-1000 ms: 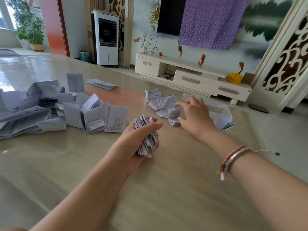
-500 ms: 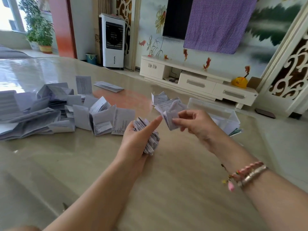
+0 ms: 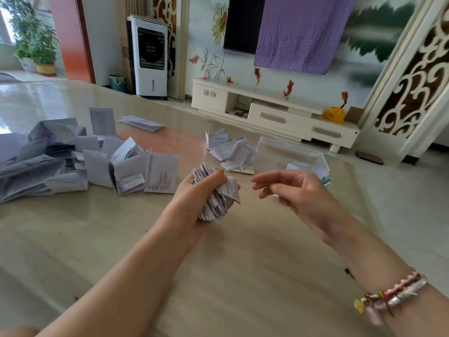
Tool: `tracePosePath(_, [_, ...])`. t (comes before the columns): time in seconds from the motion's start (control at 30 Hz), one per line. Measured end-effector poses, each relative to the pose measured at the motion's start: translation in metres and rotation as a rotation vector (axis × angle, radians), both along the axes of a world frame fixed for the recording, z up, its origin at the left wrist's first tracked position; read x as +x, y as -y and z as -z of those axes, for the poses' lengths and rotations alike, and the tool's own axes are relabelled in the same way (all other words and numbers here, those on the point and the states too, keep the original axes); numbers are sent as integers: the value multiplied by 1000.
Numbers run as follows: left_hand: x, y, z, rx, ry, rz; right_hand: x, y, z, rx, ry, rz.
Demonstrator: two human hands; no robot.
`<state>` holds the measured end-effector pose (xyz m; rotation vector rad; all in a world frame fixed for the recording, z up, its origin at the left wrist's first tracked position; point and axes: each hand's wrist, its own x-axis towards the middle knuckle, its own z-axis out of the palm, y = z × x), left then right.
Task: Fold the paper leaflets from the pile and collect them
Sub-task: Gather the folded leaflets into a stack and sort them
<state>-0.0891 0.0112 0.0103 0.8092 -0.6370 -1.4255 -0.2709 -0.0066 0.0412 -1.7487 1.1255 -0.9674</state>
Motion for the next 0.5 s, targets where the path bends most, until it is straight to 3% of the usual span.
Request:
tracePosePath(0.1, [-3,-2,-2,21,-32,38,-30,21,16,-374,-454,350])
tracePosePath(0.2, [-4,-4,-3,41,-32,61,-47,36,33,-474,-887,358])
tracePosePath(0.4, [-3,-4,-2,84,-114,78,-39,44,44,-443,-940,322])
tracePosePath(0.5, [-2,-4,-3,116,-168,82,-38,46,44,-410,-841,343])
